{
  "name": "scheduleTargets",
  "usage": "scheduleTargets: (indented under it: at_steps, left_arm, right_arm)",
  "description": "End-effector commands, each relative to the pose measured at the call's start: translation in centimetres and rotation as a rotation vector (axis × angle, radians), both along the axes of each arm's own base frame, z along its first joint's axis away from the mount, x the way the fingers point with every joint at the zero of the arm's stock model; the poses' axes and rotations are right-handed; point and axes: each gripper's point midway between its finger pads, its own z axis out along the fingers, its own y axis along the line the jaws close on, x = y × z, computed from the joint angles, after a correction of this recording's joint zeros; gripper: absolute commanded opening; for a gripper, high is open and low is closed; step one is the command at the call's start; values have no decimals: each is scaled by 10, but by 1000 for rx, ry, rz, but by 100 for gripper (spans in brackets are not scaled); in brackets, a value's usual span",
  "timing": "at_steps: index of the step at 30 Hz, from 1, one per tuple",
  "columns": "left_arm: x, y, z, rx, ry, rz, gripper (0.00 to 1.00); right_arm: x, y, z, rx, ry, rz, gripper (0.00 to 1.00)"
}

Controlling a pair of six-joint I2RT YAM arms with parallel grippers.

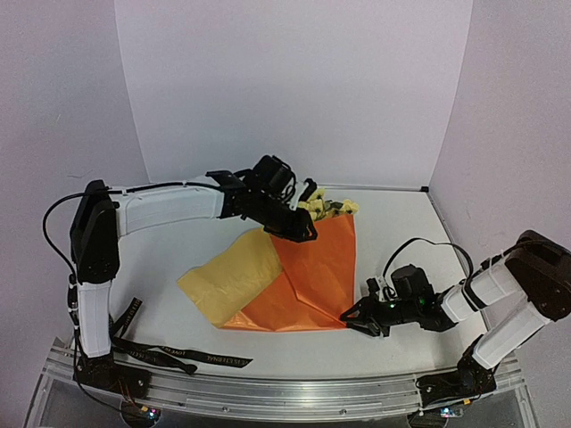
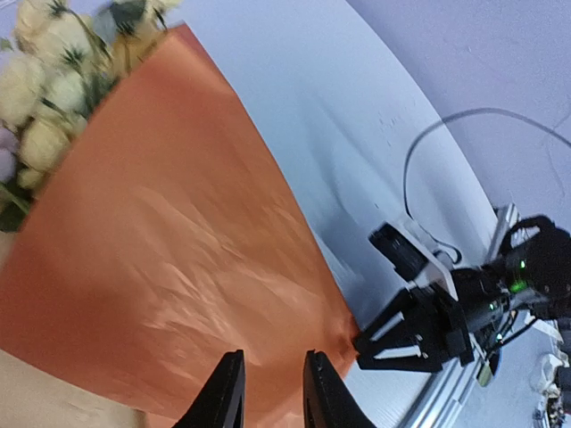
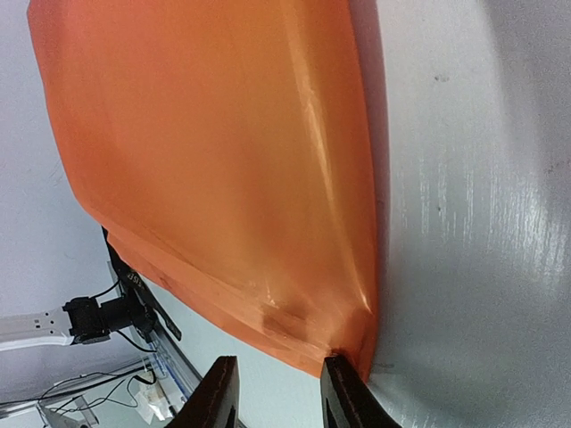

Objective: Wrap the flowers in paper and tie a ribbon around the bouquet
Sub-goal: Fold the one-fourth-folded wrapping paper at the center of the board, then press the fold line on the 2/3-folded wrapping paper.

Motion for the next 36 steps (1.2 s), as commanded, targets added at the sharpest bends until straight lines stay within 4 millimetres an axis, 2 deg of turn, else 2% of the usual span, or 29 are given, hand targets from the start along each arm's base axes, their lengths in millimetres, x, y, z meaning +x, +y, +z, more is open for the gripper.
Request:
scheduleTargets:
  at_steps: [1, 5, 8, 14, 23, 27, 36]
  left_arm:
    - [-43, -13, -42, 6, 142, -72, 19]
    - [-65, -16, -70, 13, 213, -102, 14]
    - [-74, -15, -89, 29, 244, -111, 13]
    - [-77, -10, -115, 54, 260, -109, 17]
    - [-85, 2, -152, 111, 296, -103, 16]
    - [-87, 5, -162, 128, 303, -105, 15]
    - [-88, 8, -169, 141, 305, -107, 14]
  right_arm:
    - [0, -9, -14, -58, 39, -35, 34]
    - [0, -10, -15, -61, 44, -43, 34]
    - [1, -10, -14, -59, 44, -46, 34]
    - [6, -8, -11, -52, 43, -66, 34]
    - [23, 2, 3, -11, 56, -121, 35]
    - [35, 6, 9, 4, 50, -144, 35]
    - [57, 2, 5, -2, 58, -192, 36]
